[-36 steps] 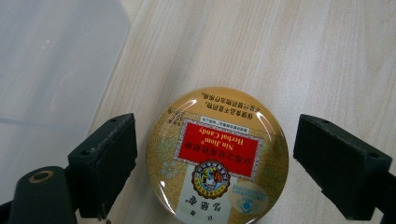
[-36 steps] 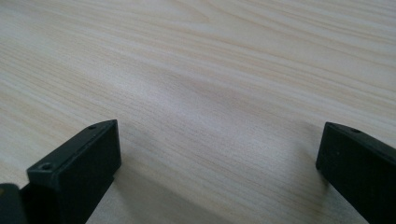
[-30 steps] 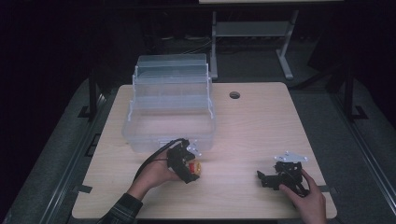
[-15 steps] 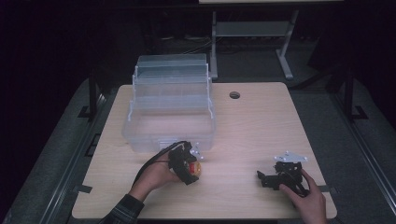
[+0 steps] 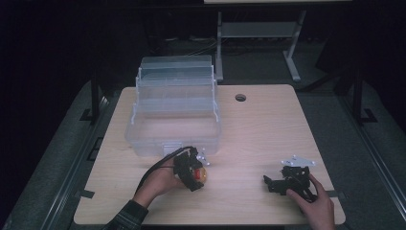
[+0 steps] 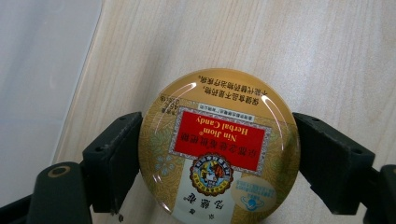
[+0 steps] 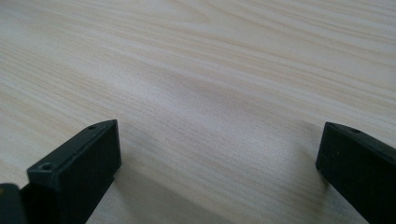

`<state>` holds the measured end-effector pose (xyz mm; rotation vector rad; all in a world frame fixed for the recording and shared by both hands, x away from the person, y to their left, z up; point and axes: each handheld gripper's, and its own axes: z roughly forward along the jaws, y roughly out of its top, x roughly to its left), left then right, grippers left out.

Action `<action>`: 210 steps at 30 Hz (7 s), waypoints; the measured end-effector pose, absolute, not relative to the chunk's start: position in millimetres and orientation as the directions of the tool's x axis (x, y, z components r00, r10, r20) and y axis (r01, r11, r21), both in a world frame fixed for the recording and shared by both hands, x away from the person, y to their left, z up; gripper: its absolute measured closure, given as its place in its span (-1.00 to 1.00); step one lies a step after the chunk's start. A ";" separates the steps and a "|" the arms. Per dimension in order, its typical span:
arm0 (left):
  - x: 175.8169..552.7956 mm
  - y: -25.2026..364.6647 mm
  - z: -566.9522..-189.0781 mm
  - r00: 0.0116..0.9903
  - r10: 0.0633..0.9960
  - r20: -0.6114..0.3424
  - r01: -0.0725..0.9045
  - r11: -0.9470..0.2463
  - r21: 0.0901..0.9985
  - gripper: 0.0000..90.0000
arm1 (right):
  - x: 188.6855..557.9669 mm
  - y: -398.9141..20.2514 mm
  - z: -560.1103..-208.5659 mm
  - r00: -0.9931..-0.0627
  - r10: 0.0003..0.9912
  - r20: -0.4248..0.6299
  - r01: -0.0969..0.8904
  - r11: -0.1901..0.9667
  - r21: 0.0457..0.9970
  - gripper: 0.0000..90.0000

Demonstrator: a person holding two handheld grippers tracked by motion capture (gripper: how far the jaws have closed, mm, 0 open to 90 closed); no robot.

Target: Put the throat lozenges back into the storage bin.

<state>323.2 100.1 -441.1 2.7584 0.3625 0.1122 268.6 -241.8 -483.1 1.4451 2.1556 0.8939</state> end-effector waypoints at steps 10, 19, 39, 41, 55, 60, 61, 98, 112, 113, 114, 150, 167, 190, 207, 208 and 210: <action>322.6 99.1 -441.6 0.964 0.265 0.032 0.238 -0.907 0.346 -0.57 | 268.6 -241.8 -483.1 -0.389 0.921 0.026 0.669 0.263 0.695 -1.00; 321.2 98.9 -441.1 0.961 0.276 0.030 0.249 -0.906 0.343 -0.56 | 268.6 -241.8 -483.1 -0.390 0.921 0.026 0.669 0.263 0.695 -1.00; 321.1 110.7 -422.4 0.950 0.311 -0.037 0.300 -0.868 0.396 -0.56 | 268.6 -241.7 -483.1 -0.389 0.921 0.027 0.669 0.263 0.695 -1.00; 320.5 111.4 -420.0 0.949 0.313 -0.042 0.303 -0.864 0.401 -0.56 | 268.6 -241.7 -483.1 -0.389 0.921 0.027 0.669 0.263 0.695 -1.00; 318.3 118.1 -400.6 0.945 0.320 -0.066 0.316 -0.845 0.430 -0.56 | 268.6 -241.7 -483.1 -0.389 0.921 0.027 0.669 0.263 0.695 -1.00; 318.5 120.7 -393.7 0.944 0.324 -0.064 0.318 -0.842 0.435 -0.56 | 268.6 -241.7 -483.1 -0.389 0.921 0.026 0.669 0.263 0.695 -1.00; 318.4 121.8 -391.3 0.942 0.327 -0.067 0.323 -0.839 0.438 -0.56 | 268.6 -241.7 -483.1 -0.389 0.921 0.027 0.669 0.263 0.695 -1.00; 338.7 133.8 -343.9 0.932 0.361 -0.031 0.334 -0.822 0.462 -0.56 | 268.4 -241.7 -483.0 -0.389 0.921 0.027 0.669 0.262 0.696 -1.00; 353.1 146.1 -332.2 0.914 0.405 -0.016 0.364 -0.803 0.472 -0.56 | 268.5 -241.7 -483.0 -0.390 0.921 0.027 0.669 0.263 0.695 -1.00; 353.1 146.1 -332.2 0.914 0.405 -0.016 0.364 -0.803 0.472 -0.56 | 268.5 -241.7 -483.0 -0.390 0.921 0.027 0.669 0.263 0.695 -1.00; 355.1 147.4 -331.3 0.914 0.406 -0.011 0.364 -0.805 0.469 -0.56 | 268.5 -241.7 -483.0 -0.390 0.921 0.027 0.669 0.263 0.696 -1.00; 394.4 192.2 -328.0 0.835 0.550 -0.002 0.486 -0.735 0.474 -0.56 | 268.6 -241.7 -483.1 -0.389 0.921 0.027 0.669 0.262 0.695 -1.00; 404.6 217.2 -328.2 0.788 0.616 0.021 0.539 -0.705 0.461 -0.56 | 268.6 -241.7 -483.1 -0.389 0.921 0.027 0.669 0.262 0.695 -1.00; 417.5 258.4 -336.0 0.714 0.698 0.047 0.614 -0.657 0.437 -0.56 | 268.6 -241.7 -483.1 -0.389 0.921 0.027 0.669 0.262 0.695 -1.00; 421.7 272.7 -347.3 0.686 0.724 0.069 0.641 -0.647 0.413 -0.56 | 268.6 -241.7 -483.1 -0.389 0.921 0.027 0.669 0.262 0.695 -1.00; 421.8 272.7 -347.4 0.686 0.724 0.071 0.641 -0.648 0.412 -0.56 | 268.6 -241.7 -483.1 -0.389 0.921 0.027 0.669 0.262 0.695 -1.00; 421.8 272.5 -346.8 0.686 0.724 0.070 0.639 -0.646 0.418 -0.57 | 268.6 -241.7 -483.1 -0.389 0.921 0.027 0.669 0.262 0.695 -1.00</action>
